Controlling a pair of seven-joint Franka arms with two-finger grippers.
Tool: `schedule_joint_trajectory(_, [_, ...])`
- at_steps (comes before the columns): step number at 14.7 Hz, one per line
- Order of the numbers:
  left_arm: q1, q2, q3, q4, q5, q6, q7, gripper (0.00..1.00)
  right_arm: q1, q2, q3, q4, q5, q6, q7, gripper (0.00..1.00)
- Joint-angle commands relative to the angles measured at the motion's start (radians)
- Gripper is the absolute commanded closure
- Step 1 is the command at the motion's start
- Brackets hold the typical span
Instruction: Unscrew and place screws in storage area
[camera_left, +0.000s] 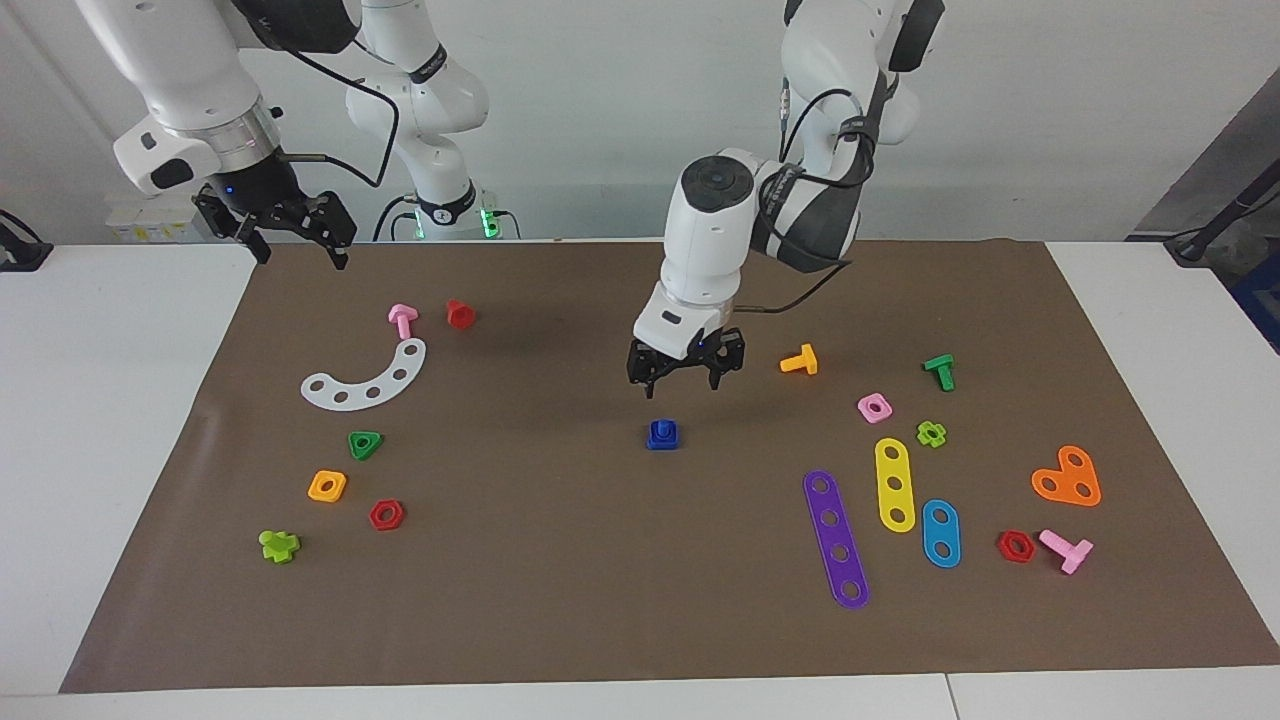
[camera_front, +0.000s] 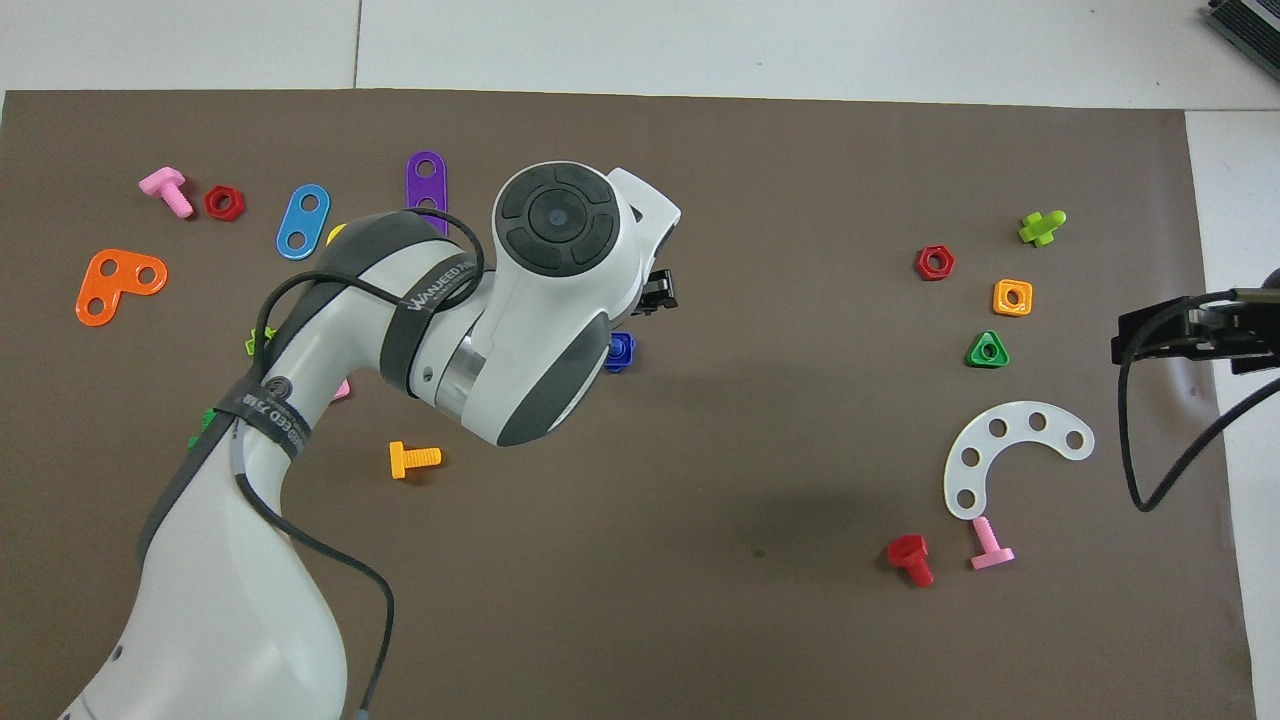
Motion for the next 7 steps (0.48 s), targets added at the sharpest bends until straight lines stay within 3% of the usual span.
schedule_joint_trajectory(1, [-0.02, 0.06, 0.017, 0.042, 0.033, 0.037, -0.017, 0.02, -0.01, -0.016, 0.007, -0.009, 0.009, -0.011, -0.023, 0.0])
schedule_joint_trajectory(7, [-0.012, 0.086, 0.014, -0.012, 0.059, 0.142, -0.009, 0.03, -0.01, -0.016, 0.007, -0.011, 0.008, -0.011, -0.023, 0.0])
